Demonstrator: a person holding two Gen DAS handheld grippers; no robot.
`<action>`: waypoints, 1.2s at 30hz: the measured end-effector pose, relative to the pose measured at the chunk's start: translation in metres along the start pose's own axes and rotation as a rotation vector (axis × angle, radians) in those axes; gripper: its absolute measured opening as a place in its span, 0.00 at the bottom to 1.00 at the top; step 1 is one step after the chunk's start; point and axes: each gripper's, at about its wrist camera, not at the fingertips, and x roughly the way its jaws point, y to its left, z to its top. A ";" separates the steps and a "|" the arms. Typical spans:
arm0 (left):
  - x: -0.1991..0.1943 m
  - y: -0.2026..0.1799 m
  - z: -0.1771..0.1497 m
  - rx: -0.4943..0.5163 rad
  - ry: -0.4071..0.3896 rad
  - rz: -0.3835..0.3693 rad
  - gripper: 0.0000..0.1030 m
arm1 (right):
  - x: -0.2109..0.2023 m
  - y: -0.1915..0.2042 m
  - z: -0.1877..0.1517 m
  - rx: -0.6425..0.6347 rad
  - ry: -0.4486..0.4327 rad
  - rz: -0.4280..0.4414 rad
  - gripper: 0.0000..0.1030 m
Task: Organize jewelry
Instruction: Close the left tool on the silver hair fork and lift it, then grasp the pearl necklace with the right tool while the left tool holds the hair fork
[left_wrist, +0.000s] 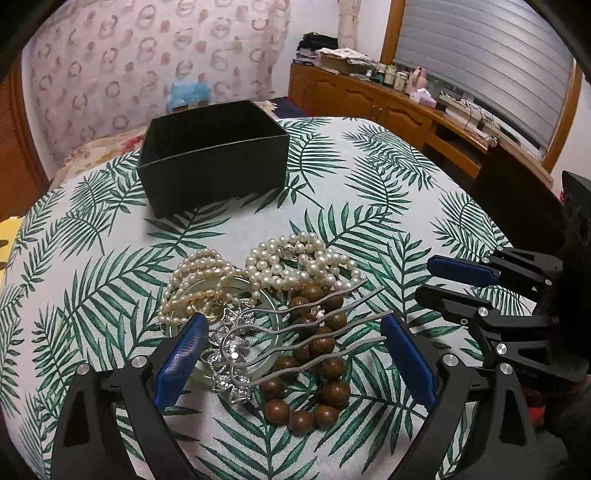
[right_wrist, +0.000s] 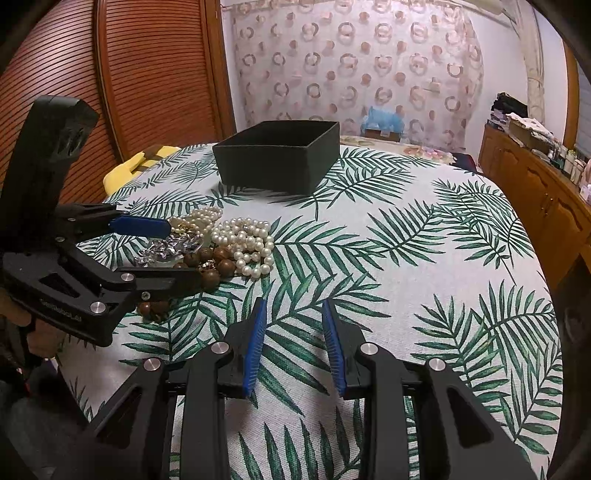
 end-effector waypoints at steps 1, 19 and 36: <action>-0.001 0.001 0.000 -0.003 -0.003 -0.004 0.88 | 0.000 0.000 0.000 0.000 0.000 0.000 0.32; -0.039 0.014 0.005 -0.017 -0.127 -0.022 0.43 | 0.000 0.001 0.000 -0.001 0.001 0.000 0.32; -0.071 0.024 0.008 -0.026 -0.213 -0.022 0.01 | 0.004 0.008 0.010 -0.040 0.022 0.015 0.32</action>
